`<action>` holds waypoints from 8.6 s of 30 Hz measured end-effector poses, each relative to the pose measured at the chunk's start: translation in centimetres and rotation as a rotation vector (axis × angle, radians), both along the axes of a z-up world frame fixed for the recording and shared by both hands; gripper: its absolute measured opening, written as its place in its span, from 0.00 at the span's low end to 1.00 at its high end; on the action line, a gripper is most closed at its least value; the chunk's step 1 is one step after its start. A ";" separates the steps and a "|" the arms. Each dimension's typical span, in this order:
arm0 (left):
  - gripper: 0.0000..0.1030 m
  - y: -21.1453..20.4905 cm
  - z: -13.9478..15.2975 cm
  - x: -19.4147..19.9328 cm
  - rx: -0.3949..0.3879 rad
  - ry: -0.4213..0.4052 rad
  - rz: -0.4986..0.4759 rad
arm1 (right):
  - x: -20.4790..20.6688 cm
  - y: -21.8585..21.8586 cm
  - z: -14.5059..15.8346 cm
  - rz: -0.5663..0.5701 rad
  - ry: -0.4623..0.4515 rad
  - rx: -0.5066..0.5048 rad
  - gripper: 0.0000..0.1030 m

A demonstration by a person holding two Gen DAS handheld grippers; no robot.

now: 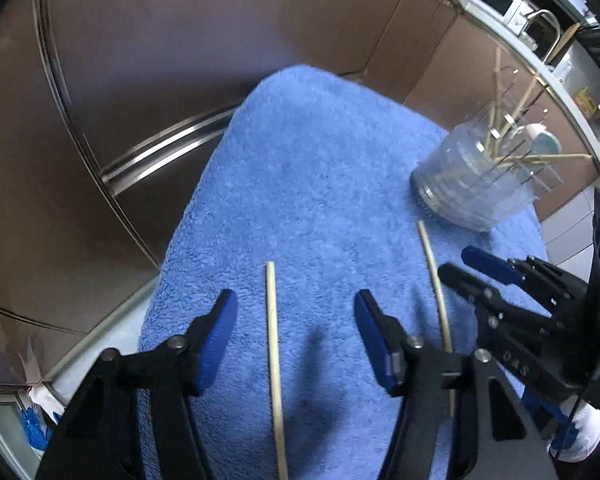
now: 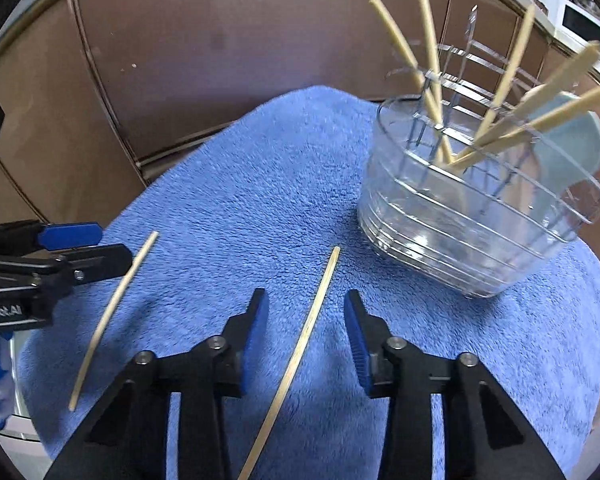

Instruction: Organize utensils

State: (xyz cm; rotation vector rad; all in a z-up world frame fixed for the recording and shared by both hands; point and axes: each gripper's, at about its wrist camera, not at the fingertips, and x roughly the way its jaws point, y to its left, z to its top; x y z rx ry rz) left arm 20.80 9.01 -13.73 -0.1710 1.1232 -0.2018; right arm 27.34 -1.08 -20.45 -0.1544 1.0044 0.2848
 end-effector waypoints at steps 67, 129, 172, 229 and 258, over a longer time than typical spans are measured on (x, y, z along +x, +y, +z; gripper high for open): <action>0.05 -11.2 18.2 7.3 -0.301 -0.846 0.112 | 0.1 -13.1 18.9 -0.169 -0.968 0.551 0.05; 0.55 -10.3 14.3 -14.9 0.085 -0.763 0.101 | -17.4 -18.6 15.3 -0.339 -0.662 0.267 0.78; 0.66 -11.2 15.8 -21.4 0.259 -0.847 0.166 | -22.8 -20.0 15.1 -0.412 -0.651 0.179 1.00; 0.72 -8.3 17.4 -23.0 0.247 -0.864 0.272 | -25.7 -19.1 19.1 -0.436 -0.796 0.039 1.00; 0.72 -9.5 19.1 -23.9 0.259 -0.882 0.258 | -26.6 -18.9 20.5 -0.417 -0.860 0.038 1.00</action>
